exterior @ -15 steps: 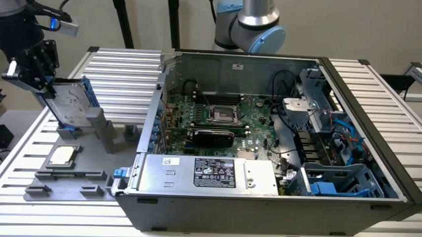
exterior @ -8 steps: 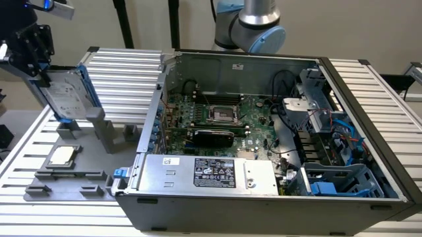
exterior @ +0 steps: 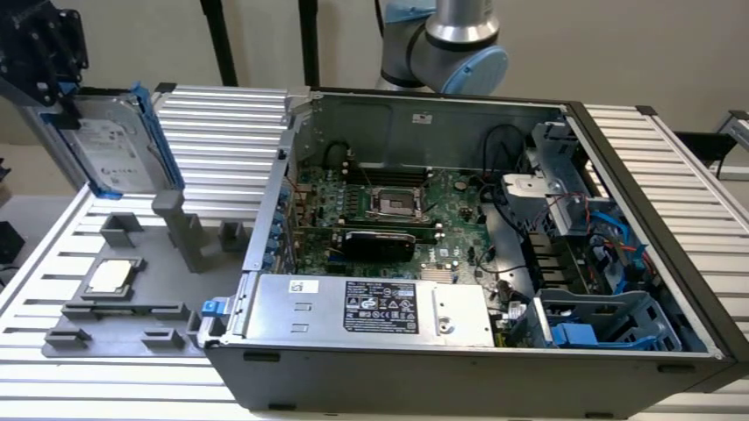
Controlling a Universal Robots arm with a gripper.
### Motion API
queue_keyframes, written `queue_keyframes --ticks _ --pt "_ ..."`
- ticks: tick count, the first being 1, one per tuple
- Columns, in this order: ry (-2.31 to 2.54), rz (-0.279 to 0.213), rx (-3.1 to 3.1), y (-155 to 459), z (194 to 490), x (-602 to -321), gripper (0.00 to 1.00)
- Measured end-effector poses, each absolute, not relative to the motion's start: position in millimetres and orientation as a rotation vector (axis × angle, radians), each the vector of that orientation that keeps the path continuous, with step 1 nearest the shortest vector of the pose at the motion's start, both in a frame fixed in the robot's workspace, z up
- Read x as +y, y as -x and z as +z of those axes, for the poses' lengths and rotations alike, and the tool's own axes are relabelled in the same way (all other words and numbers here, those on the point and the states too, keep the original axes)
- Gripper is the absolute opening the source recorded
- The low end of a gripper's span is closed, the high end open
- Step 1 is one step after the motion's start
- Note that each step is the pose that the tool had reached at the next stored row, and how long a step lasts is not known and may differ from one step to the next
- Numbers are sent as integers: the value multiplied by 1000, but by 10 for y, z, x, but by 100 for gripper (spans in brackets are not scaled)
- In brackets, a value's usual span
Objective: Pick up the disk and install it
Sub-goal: 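Pick up the disk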
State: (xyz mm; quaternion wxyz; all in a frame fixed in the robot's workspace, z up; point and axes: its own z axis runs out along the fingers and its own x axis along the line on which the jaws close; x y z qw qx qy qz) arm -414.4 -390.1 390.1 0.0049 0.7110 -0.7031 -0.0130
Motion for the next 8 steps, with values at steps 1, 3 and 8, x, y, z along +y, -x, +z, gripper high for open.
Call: queue_keyframes --ticks 1,3,8 --pt "-2227 -41 -2202 4125 3946 -3901 33" --pt "-2227 -41 -2202 4078 4039 -3901 33" --pt "-2227 -43 -2202 3877 4262 -3901 33"
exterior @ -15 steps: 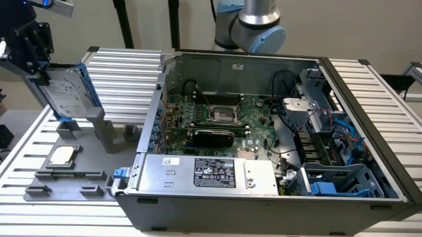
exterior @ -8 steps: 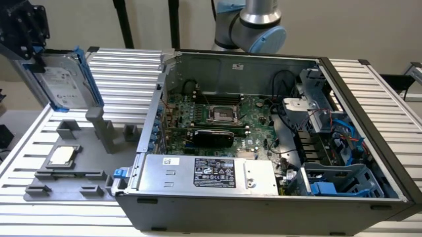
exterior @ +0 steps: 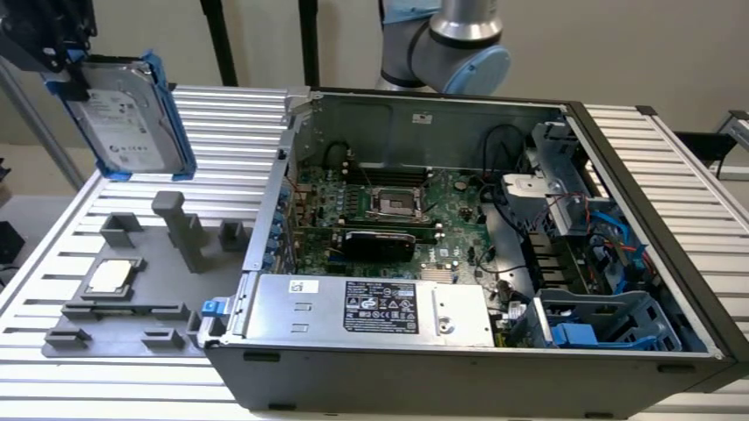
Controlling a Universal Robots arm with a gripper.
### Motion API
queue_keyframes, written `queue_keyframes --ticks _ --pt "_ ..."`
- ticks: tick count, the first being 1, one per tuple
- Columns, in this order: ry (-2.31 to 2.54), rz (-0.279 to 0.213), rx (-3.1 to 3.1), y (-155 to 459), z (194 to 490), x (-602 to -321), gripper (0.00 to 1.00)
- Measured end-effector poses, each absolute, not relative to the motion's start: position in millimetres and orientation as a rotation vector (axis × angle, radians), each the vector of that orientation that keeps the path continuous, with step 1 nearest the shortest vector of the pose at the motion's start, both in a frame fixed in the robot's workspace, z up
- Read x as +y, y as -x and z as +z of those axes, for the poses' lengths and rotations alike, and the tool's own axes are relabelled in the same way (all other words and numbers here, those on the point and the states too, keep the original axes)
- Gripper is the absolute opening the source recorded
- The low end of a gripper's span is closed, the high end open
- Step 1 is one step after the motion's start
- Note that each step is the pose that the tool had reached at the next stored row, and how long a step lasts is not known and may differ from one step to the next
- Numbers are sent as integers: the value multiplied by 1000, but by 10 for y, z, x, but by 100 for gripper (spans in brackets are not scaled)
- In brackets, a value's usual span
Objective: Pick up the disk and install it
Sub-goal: 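Pick up the disk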
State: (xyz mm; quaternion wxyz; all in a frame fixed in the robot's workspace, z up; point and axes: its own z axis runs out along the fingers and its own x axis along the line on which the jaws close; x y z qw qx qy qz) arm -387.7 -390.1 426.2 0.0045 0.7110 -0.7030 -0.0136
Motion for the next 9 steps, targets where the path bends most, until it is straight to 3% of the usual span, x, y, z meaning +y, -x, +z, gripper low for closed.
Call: queue_keyframes --ticks 9 --pt "-2231 -54 -2206 3466 4651 -3908 33"
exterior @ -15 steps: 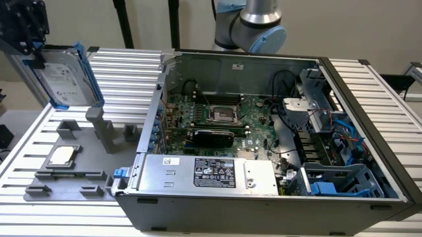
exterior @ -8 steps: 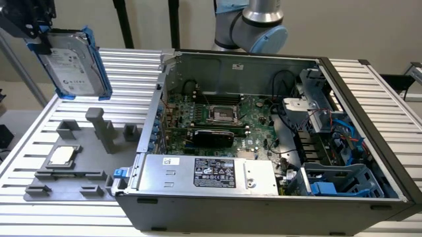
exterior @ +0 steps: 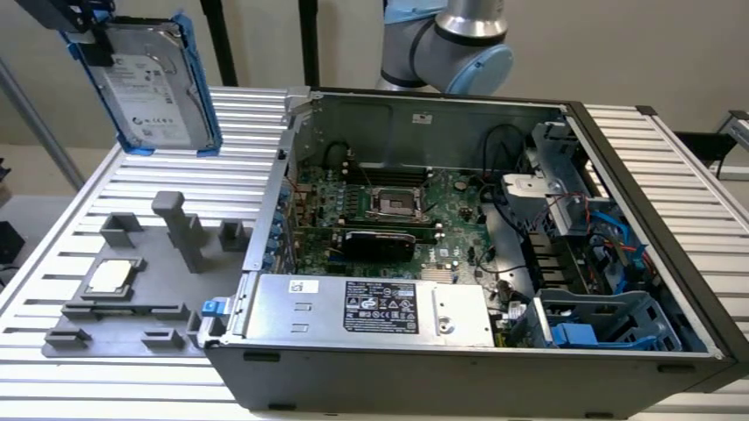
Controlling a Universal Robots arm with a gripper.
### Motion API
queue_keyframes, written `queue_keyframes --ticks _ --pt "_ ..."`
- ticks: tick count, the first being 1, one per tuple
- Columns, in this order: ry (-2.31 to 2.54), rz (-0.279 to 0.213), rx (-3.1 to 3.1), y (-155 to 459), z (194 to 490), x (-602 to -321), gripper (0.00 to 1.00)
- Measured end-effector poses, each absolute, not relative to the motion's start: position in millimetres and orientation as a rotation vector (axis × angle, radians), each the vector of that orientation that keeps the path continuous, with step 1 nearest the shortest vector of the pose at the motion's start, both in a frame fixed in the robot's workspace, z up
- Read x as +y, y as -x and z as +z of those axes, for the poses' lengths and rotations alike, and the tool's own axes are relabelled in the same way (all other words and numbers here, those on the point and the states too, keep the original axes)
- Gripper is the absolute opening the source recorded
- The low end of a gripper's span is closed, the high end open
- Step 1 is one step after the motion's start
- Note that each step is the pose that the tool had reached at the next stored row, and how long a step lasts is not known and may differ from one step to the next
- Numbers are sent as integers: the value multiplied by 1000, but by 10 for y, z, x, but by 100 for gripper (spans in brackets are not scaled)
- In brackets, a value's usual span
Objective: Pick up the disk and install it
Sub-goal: 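Pick up the disk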
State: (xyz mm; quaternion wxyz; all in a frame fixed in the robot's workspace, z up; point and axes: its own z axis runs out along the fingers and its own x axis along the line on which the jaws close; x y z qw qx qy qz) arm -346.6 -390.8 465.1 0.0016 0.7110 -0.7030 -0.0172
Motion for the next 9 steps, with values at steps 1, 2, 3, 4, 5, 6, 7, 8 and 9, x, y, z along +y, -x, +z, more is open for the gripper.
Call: queue_keyframes --ticks 1,2,3,4,5,6,7,8,9 --pt "-2232 -56 -2207 3421 4693 -3910 33" --pt "-2232 -57 -2207 3376 4734 -3912 33" --pt "-2232 -59 -2207 3331 4774 -3916 33" --pt "-2233 -60 -2207 3286 4812 -3920 33" --pt "-2233 -62 -2208 3239 4847 -3925 33" --pt "-2233 -64 -2208 3194 4875 -3931 33" --pt "-2234 -66 -2208 3148 4897 -3939 33" --pt "-2234 -67 -2208 3103 4915 -3947 33" --pt "-2234 -69 -2209 3059 4931 -3956 33"
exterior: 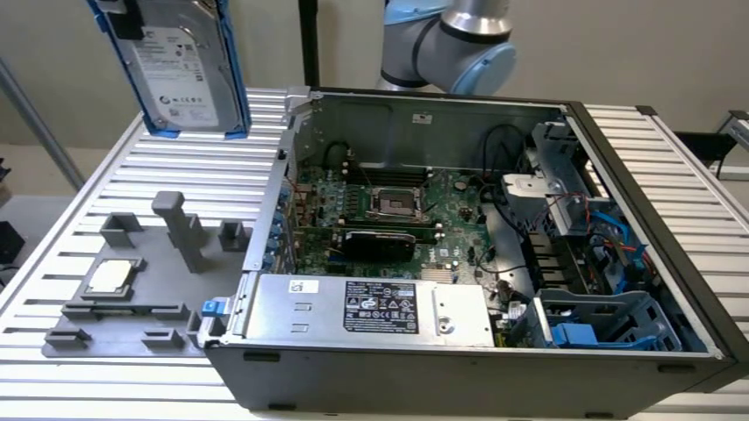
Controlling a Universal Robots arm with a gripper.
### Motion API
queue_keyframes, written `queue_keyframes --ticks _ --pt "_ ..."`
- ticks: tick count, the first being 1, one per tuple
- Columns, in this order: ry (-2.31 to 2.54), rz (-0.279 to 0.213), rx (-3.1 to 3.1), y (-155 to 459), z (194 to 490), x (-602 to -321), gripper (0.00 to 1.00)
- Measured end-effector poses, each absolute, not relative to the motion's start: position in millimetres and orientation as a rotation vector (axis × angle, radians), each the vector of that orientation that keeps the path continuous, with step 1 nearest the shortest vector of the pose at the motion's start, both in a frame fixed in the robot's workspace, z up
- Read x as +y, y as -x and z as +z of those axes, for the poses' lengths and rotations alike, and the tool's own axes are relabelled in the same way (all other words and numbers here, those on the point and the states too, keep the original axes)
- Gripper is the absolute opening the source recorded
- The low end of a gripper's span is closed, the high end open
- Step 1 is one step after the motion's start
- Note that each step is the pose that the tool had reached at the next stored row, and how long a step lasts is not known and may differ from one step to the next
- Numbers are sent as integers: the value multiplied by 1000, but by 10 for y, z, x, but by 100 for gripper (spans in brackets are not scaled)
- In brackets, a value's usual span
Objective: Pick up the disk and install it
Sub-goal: 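Pick up the disk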
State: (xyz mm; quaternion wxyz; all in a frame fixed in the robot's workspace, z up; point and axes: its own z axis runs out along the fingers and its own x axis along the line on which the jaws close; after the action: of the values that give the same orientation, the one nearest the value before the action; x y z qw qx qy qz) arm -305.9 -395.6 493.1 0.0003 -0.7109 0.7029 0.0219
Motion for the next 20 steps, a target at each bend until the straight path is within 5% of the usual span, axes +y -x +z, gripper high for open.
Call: queue_keyframes --ticks 20 --pt "2234 82 2209 2211 5025 -4285 33"
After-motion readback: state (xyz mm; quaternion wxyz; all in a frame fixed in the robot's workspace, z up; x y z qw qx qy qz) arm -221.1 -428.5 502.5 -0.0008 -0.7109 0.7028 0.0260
